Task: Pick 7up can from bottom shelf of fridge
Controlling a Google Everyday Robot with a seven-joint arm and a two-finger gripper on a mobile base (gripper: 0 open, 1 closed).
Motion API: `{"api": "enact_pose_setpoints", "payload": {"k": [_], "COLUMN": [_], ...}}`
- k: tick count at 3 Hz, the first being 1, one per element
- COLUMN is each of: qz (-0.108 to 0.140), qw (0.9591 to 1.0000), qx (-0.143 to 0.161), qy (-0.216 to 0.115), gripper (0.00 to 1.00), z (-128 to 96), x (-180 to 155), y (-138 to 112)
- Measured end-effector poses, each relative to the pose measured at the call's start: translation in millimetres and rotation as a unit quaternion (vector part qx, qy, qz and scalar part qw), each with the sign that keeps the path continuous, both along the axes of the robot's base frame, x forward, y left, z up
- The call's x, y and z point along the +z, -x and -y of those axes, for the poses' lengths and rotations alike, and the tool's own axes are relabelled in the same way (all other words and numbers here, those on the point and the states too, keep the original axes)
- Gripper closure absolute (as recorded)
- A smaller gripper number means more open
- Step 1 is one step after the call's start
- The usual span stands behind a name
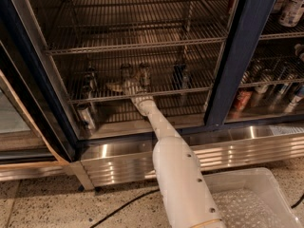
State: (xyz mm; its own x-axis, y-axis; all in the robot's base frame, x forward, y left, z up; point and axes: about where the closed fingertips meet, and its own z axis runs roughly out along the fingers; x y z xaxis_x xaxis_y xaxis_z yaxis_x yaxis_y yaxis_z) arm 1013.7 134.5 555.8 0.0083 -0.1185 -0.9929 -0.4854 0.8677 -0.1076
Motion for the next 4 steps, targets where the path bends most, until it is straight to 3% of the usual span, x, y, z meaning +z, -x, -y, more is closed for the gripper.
{"api": "enact_pose_setpoints", "payload": {"k": [3, 4], "qz": [0.002, 0.002], "qw": [0.9999, 0.9999], "qx": [0.0, 0.0], "qy": [-0.013, -0.013], "gripper": [0.11, 0.09], "z": [4.4, 4.4], "x": [-3.9, -3.9], "y": [4.5, 4.5]}}
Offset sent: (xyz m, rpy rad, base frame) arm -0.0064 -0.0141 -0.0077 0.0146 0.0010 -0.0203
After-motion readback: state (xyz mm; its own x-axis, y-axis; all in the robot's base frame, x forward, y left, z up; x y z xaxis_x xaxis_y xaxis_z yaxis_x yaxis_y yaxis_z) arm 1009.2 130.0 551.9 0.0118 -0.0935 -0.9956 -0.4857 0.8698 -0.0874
